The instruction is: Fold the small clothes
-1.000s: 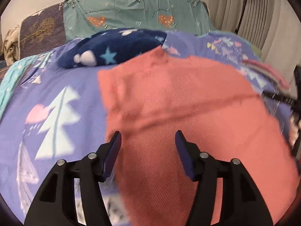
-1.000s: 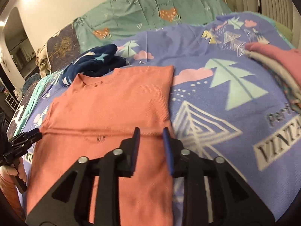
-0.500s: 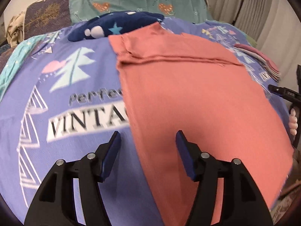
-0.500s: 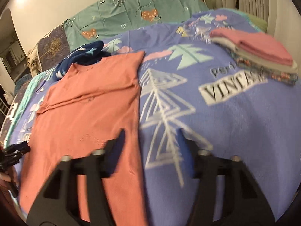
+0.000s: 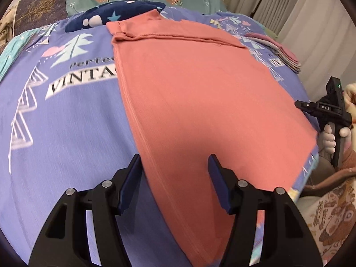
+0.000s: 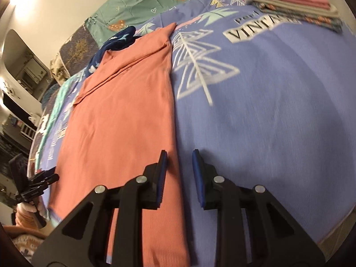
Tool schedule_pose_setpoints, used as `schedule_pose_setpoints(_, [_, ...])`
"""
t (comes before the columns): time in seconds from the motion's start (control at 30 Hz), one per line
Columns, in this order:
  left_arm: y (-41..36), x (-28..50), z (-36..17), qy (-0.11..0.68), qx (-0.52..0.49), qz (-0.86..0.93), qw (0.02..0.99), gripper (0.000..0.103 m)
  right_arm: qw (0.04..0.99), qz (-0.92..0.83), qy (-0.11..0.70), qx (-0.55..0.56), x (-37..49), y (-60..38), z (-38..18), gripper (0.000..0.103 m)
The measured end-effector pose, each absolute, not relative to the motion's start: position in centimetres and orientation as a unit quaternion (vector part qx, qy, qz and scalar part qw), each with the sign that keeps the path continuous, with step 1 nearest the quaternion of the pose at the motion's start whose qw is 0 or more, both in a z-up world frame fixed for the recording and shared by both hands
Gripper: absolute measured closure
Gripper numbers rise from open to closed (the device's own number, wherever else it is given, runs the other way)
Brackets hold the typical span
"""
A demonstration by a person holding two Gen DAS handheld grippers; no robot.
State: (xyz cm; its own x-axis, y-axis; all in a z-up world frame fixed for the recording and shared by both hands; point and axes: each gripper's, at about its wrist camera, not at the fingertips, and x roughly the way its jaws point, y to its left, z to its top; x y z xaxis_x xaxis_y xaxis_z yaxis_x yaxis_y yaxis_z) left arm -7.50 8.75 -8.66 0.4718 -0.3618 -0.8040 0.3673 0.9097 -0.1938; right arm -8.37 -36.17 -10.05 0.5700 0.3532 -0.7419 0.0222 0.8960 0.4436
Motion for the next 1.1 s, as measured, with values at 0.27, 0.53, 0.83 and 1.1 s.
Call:
schedule_pose_setpoints(0.27, [8.2,-12.1,-8.5,0.495,0.0,-0.24,0.835,0.042,0.84,0.142,0.461,0.25,-13.7,-37.5,-10.5,0.079])
schedule_pose_setpoints(0.53, [9.1,-11.6,-8.8,0.508,-0.065,-0.255,0.82,0.042,0.801,0.185,0.463,0.333,-14.2,-39.1,-11.6,0.079])
schedule_pose_setpoints(0.83, [8.3,-8.9,-9.4,0.497,-0.083,-0.271,0.82,0.085,0.782,0.228,0.476,0.331,-10.6,-37.1,-11.9,0.08])
schedule_pose_setpoints(1.1, [9.1,-10.0,-6.2,0.443,-0.12,-0.292,0.839,0.098,0.788,0.241,0.425,0.375,-11.3,-38.1,-10.0,0.099])
